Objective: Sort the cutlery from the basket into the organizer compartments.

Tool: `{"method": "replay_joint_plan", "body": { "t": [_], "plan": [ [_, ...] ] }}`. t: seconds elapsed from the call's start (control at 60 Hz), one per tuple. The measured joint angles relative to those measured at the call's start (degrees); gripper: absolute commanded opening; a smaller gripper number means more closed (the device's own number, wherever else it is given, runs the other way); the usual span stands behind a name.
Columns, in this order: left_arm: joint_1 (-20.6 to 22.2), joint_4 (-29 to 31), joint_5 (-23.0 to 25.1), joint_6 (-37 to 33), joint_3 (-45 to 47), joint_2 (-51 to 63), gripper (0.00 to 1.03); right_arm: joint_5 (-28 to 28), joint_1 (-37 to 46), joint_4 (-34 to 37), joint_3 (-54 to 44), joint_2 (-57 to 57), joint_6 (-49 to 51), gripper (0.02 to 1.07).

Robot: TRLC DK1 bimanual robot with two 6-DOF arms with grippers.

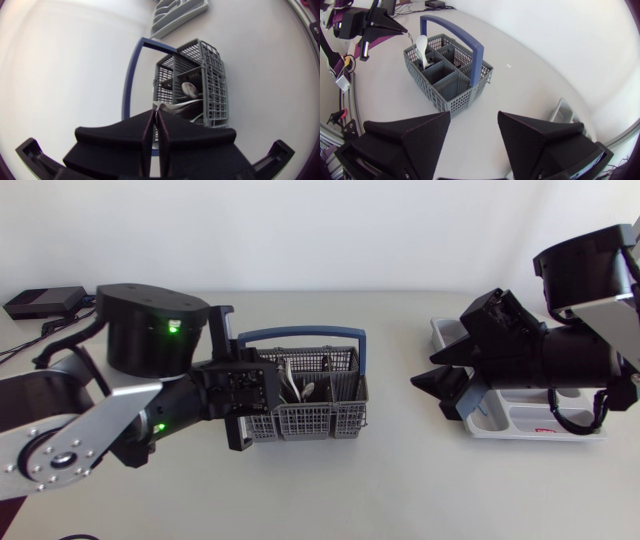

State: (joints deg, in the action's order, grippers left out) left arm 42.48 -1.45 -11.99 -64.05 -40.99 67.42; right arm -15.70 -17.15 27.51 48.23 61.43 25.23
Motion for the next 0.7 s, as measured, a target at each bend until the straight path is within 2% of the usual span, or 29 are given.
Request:
{"method": "replay_joint_plan", "body": {
  "t": [0.217, 0.45, 0.567, 0.7],
  "plan": [
    [2.93, 0.52, -2.38, -0.72, 0.57, -5.97, 0.03, 2.1, -2.73, 0.22, -0.55, -0.98, -1.25, 0.72],
    [3.85, 5.35, -3.15, 0.2, 0.57, -10.14, 0.03, 3.61, -5.46, 0.35, -0.72, -2.62, -2.38, 0.72],
    [3.82, 10.16, -2.84, 4.15, 0.13, -10.91, 0.03, 4.31, -6.75, 0.35, -0.79, -4.09, -2.93, 0.72],
    [3.82, 16.68, -0.31, 11.74, -3.02, -10.91, 0.03, 8.79, -10.88, -0.33, -1.55, -6.67, -3.21, 0.72]
  ]
}}
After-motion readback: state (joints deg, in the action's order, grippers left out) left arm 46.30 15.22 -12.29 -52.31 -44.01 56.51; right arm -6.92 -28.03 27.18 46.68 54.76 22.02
